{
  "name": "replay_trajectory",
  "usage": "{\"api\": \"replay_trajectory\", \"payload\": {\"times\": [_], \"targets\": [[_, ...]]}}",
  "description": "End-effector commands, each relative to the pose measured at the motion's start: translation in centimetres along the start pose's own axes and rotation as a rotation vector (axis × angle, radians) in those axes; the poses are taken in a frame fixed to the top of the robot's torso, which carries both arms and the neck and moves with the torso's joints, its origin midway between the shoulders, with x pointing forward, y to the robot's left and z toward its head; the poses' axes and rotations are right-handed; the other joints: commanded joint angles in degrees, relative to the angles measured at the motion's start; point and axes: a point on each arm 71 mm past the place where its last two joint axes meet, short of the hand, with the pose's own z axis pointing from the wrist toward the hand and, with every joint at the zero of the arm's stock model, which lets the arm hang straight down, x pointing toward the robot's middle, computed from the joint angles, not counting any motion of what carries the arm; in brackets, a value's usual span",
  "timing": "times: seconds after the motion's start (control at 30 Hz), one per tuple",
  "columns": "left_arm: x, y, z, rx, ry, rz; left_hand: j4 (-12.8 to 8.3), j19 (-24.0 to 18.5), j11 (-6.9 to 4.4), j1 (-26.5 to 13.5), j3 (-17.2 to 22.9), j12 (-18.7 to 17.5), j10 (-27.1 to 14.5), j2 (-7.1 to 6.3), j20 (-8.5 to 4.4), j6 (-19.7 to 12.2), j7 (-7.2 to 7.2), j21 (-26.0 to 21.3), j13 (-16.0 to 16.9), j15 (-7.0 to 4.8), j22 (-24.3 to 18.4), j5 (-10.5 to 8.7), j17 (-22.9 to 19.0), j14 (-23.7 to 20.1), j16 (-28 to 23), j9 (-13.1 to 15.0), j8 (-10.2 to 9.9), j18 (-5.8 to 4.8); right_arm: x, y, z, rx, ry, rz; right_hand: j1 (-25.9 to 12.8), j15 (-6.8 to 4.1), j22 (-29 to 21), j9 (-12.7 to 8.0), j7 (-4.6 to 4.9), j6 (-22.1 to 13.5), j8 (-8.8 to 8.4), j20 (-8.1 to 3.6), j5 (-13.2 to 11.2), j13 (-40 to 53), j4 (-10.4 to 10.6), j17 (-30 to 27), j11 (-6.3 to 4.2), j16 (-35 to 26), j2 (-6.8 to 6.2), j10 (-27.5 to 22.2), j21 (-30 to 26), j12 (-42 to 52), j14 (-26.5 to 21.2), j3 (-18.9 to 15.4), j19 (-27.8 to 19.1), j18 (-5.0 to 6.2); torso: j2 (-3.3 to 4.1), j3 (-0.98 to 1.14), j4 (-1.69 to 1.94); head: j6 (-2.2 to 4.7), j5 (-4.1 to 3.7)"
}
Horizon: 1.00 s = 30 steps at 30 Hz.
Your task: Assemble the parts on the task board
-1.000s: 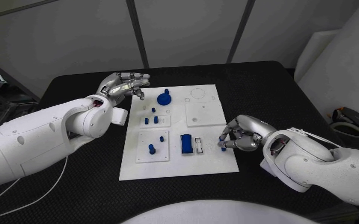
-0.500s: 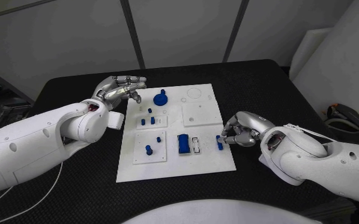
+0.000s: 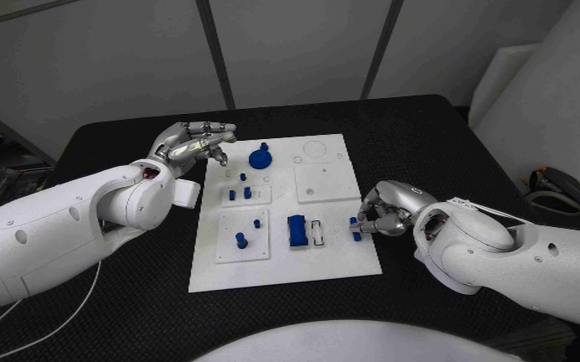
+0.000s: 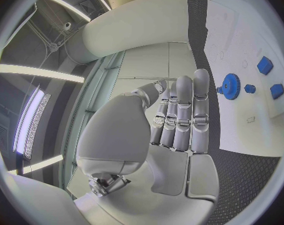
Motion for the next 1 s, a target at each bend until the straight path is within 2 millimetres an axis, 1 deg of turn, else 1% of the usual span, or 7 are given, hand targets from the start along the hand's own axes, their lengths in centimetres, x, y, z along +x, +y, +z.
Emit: {"api": "replay_trajectory", "payload": {"times": [0.03, 0.27, 0.53, 0.67, 0.83, 0.93, 1.0], "targets": [[0.1, -0.1, 0.0, 0.005, 0.01, -0.004, -0.04, -0.29, 0.02, -0.15, -0.18, 0.27, -0.52, 0.33, 0.11, -0.07, 0.27, -0.25, 0.08, 0.02, -0.09, -0.12, -0.06, -0.48, 0.1, -0.09, 0.35, -0.58, 0.2, 0.0, 0.1, 0.017, 0.03, -0.054, -0.56, -0.06, -0.04, 0.04, -0.08, 0.63, -0.28, 0.18, 0.19, 2.68, -0.07, 7.56, 0.28, -0.2, 0.02, 0.03, -0.06, 0.0, 4.45, -0.25, 0.22, -1.02, -0.06, -0.02, -0.01, -0.08, 0.01], [0.0, -0.1, 0.0, 0.005, 0.009, -0.004, -0.04, -0.29, 0.02, -0.15, -0.18, 0.27, -0.52, 0.33, 0.11, -0.07, 0.27, -0.25, 0.08, 0.02, -0.09, -0.12, -0.06, -0.48, 0.1, -0.09, 0.35, -0.58, 0.5, 0.2, 0.2, 0.014, 0.046, -0.084, -0.01, -0.15, 0.1, 0.17, -0.25, 1.08, -0.22, 0.15, 0.16, 2.8, -0.41, 7.67, 0.14, -0.15, -0.07, 0.07, 0.02, 0.08, 4.47, -0.25, 0.3, -1.05, -0.07, 0.0, -0.04, -0.17, 0.1], [0.0, -0.1, -0.1, 0.005, 0.01, -0.005, -0.04, -0.29, 0.02, -0.15, -0.18, 0.27, -0.52, 0.33, 0.11, -0.07, 0.27, -0.25, 0.08, 0.02, -0.09, -0.12, -0.06, -0.48, 0.1, -0.09, 0.35, -0.58, 1.0, 0.9, 0.6, -0.001, 0.064, -0.134, 3.9, -0.45, 0.38, 0.52, -0.59, 1.88, -0.35, -0.1, -0.36, 2.95, -2.35, 7.86, -0.2, -0.07, 0.0, 0.05, 0.14, 0.03, 4.51, 0.42, 0.46, -1.1, -0.02, -0.02, 0.0, -0.31, 0.23], [0.0, -0.1, -0.1, 0.005, 0.01, -0.005, -0.04, -0.29, 0.02, -0.15, -0.18, 0.27, -0.52, 0.33, 0.11, -0.07, 0.27, -0.25, 0.08, 0.02, -0.09, -0.12, -0.06, -0.48, 0.1, -0.09, 0.35, -0.58, 1.4, 1.2, 0.7, -0.009, 0.067, -0.163, 7.11, -0.63, 0.57, 0.72, -0.71, 2.27, -0.54, -0.3, -4.65, 3.07, -4.03, 8.05, -0.36, 0.01, 0.76, 0.05, 0.22, 0.0, 4.54, 1.93, 0.56, -1.15, -0.03, -0.05, 0.0, -0.39, 0.23], [-0.1, -0.1, -0.2, 0.005, 0.009, -0.005, -0.04, -0.29, 0.02, -0.15, -0.18, 0.27, -0.52, 0.33, 0.11, -0.07, 0.27, -0.25, 0.08, 0.02, -0.09, -0.12, -0.06, -0.48, 0.1, -0.09, 0.35, -0.58, 1.5, 1.4, 0.7, -0.012, 0.062, -0.202, 9.96, -0.7, 0.71, 0.79, -0.78, 2.53, -0.91, -0.44, -8.11, 3.15, -5.49, 8.15, -0.44, 0.04, 1.49, 0.0, 0.26, -0.09, 4.55, 4.43, 0.64, -1.18, -0.04, -0.05, 0.01, -0.48, 0.4], [-0.1, -0.1, -0.2, 0.005, 0.008, -0.004, -0.04, -0.29, 0.02, -0.15, -0.18, 0.27, -0.52, 0.33, 0.11, -0.07, 0.27, -0.25, 0.08, 0.02, -0.09, -0.12, -0.06, -0.48, 0.1, -0.09, 0.35, -0.58, 1.6, 1.5, 0.8, -0.014, 0.06, -0.228, 10.49, -0.7, 0.68, 0.79, -0.78, 2.63, -1.1, -0.43, -8.28, 3.12, -5.73, 8.13, -0.45, 0.02, 1.61, -0.06, 0.22, -0.21, 4.55, 5.43, 0.62, -1.18, -0.08, -0.07, -0.02, -0.55, 0.51], [-0.1, -0.1, -0.2, 0.005, 0.009, -0.004, -0.04, -0.29, 0.02, -0.15, -0.18, 0.27, -0.52, 0.33, 0.11, -0.07, 0.27, -0.25, 0.08, 0.02, -0.09, -0.12, -0.06, -0.48, 0.1, -0.09, 0.35, -0.58, 1.6, 1.6, 0.8, -0.016, 0.058, -0.239, 10.92, -0.74, 0.68, 0.79, -0.76, 2.78, -1.28, -0.48, -6.73, 3.04, -5.88, 8.09, -0.52, -0.01, 1.71, -0.17, 0.2, -0.41, 4.53, 6.48, 0.61, -1.17, -0.09, -0.06, -0.02, -0.55, 0.53]]}}
